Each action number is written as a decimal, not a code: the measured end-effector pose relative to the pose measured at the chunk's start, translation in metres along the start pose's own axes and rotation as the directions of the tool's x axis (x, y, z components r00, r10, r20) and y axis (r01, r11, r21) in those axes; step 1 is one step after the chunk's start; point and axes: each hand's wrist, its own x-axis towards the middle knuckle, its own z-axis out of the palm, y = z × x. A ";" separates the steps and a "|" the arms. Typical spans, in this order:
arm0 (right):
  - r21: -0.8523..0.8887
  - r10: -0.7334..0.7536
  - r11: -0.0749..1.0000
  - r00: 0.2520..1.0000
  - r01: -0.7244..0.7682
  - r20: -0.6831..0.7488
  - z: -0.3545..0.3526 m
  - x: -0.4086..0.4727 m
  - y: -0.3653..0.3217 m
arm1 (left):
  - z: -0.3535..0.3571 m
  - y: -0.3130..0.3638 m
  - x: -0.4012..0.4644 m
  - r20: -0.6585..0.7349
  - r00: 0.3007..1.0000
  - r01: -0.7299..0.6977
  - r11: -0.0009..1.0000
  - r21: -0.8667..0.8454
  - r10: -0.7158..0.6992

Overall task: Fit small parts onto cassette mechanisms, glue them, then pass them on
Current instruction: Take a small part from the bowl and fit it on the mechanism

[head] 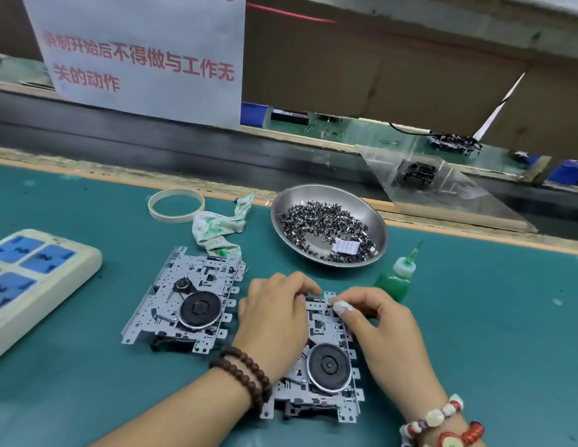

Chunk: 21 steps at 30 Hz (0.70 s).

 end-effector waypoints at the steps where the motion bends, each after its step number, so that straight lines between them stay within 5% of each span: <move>1: -0.002 0.000 1.000 1.000 0.000 0.003 0.000 0.000 0.000 | 0.000 0.000 0.000 0.000 1.000 -0.006 1.000 0.002 0.006; 21: -0.143 -0.058 0.988 0.998 0.054 -0.027 0.002 -0.003 0.000 | -0.002 0.001 -0.001 0.022 1.000 -0.023 1.000 -0.003 0.023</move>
